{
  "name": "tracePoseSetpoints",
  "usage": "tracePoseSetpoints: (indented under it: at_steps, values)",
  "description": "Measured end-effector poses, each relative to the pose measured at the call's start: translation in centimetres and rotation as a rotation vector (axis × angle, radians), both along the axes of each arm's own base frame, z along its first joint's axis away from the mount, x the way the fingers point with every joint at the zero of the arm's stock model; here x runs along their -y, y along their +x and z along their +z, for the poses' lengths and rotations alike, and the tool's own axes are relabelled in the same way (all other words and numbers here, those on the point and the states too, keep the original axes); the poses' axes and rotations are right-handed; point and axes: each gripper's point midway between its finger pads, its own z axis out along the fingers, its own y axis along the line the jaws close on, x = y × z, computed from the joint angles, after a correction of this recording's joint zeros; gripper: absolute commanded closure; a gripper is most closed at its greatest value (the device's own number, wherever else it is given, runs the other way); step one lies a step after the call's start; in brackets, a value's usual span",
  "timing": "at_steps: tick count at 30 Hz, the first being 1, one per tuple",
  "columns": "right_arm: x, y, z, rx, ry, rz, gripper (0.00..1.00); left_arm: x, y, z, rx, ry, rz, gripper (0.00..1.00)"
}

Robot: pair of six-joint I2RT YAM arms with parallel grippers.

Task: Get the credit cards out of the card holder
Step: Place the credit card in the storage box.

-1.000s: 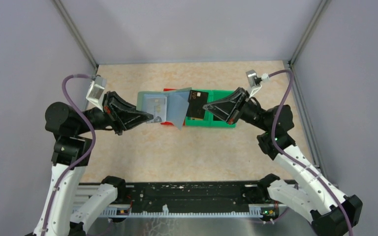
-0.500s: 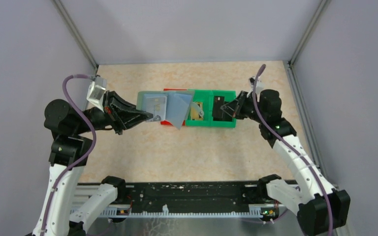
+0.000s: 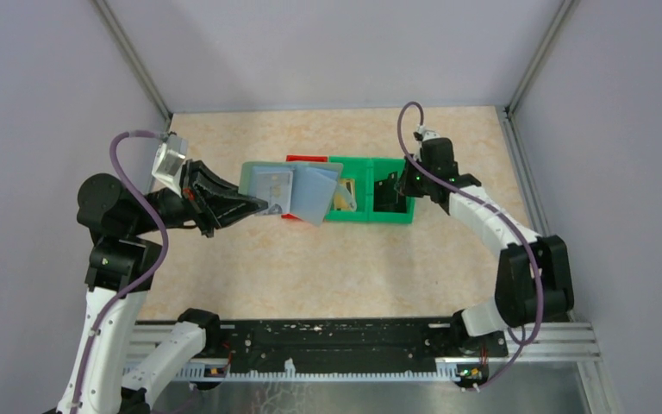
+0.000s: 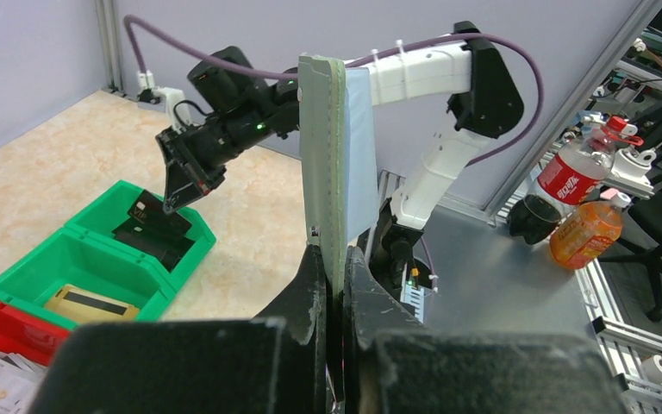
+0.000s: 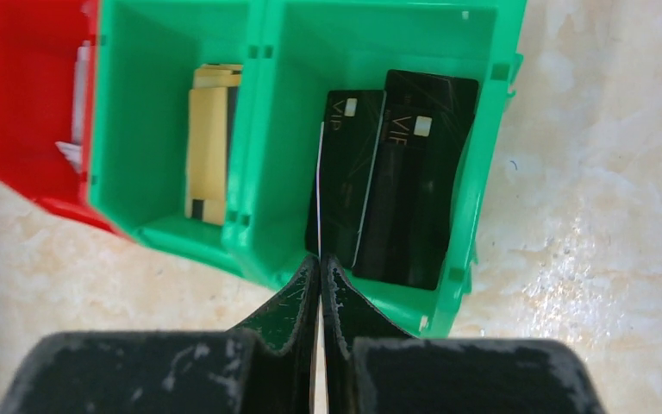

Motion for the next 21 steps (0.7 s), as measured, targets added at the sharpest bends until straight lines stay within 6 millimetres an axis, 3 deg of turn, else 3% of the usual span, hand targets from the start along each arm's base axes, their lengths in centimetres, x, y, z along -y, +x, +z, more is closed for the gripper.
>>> tracePoseSetpoints:
  at_steps: [7, 14, 17, 18, 19, 21]
  values:
    - [0.1, 2.1, -3.8, -0.050, -0.048, -0.017, 0.98, 0.0, -0.1, 0.0, -0.003, 0.000, -0.005, 1.00]
    - [-0.7, 3.3, -5.2, -0.069, -0.020, -0.022, 0.59, 0.0, -0.2, -0.1, -0.003, 0.002, -0.013, 1.00]
    - [-0.8, 3.5, -3.7, -0.041, -0.001, -0.026, 0.45, 0.1, -0.5, -0.1, -0.012, 0.003, -0.029, 1.00]
    - [-0.9, 3.3, -1.9, -0.002, 0.016, -0.025, 0.39, 0.1, -0.7, -0.1, -0.016, 0.002, -0.035, 1.00]
    - [-0.9, 3.3, -1.3, 0.011, 0.021, -0.026, 0.34, 0.1, -0.8, 0.0, -0.022, 0.001, -0.044, 1.00]
    - [-1.1, 2.9, 2.9, 0.103, 0.069, -0.021, 0.26, 0.2, -1.2, 0.1, -0.035, -0.003, -0.063, 1.00]
